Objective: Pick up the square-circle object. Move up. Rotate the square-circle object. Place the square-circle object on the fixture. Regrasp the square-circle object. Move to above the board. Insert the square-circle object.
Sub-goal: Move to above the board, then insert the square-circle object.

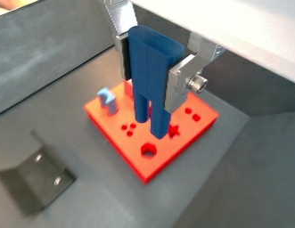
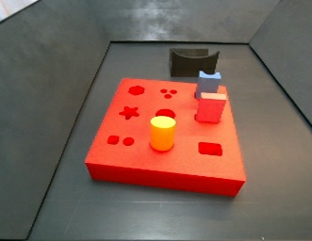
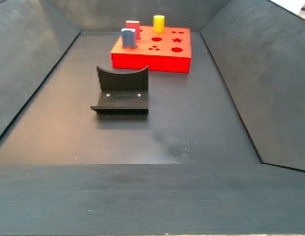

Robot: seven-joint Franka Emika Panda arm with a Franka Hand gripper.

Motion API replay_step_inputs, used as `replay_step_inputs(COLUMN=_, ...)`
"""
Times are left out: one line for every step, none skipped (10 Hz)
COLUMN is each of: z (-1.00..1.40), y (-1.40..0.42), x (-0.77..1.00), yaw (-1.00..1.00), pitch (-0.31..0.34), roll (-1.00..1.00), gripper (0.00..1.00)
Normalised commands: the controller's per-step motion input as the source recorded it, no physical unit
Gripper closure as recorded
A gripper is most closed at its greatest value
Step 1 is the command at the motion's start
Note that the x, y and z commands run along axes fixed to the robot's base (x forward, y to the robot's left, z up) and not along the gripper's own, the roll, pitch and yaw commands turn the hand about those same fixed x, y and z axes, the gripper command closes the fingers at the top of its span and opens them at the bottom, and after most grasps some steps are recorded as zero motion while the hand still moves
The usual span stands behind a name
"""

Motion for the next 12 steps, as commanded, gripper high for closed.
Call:
replay_step_inputs(z=0.05, y=-1.00, x=0.55, yaw=0.01, pitch=0.121, roll=0.00, gripper=1.00)
replay_step_inputs(z=0.05, y=-1.00, x=0.57, yaw=0.01, pitch=0.128, roll=0.00, gripper=1.00)
replay_step_inputs(z=0.06, y=-1.00, x=0.58, yaw=0.01, pitch=0.137, roll=0.01, gripper=1.00)
replay_step_inputs(z=0.06, y=-0.85, x=0.52, yaw=0.01, pitch=0.141, roll=0.02, gripper=1.00)
replay_step_inputs(z=0.05, y=-0.48, x=0.33, yaw=0.01, pitch=0.141, roll=0.04, gripper=1.00)
replay_step_inputs(z=0.04, y=-0.34, x=0.25, yaw=0.01, pitch=0.126, roll=0.05, gripper=1.00)
replay_step_inputs(z=0.03, y=-0.18, x=0.13, yaw=0.01, pitch=0.078, roll=0.06, gripper=1.00)
replay_step_inputs(z=-1.00, y=-0.58, x=-0.56, yaw=0.21, pitch=0.060, roll=0.10, gripper=1.00)
replay_step_inputs(z=-1.00, y=-0.58, x=-0.55, yaw=0.22, pitch=0.061, roll=0.10, gripper=1.00)
replay_step_inputs(z=-1.00, y=-0.68, x=-0.48, yaw=0.15, pitch=0.011, roll=0.09, gripper=1.00)
replay_step_inputs(z=-1.00, y=-0.77, x=-0.47, yaw=0.03, pitch=-0.006, roll=0.07, gripper=1.00)
replay_step_inputs(z=-1.00, y=-0.41, x=0.26, yaw=-0.25, pitch=-0.041, roll=0.06, gripper=1.00)
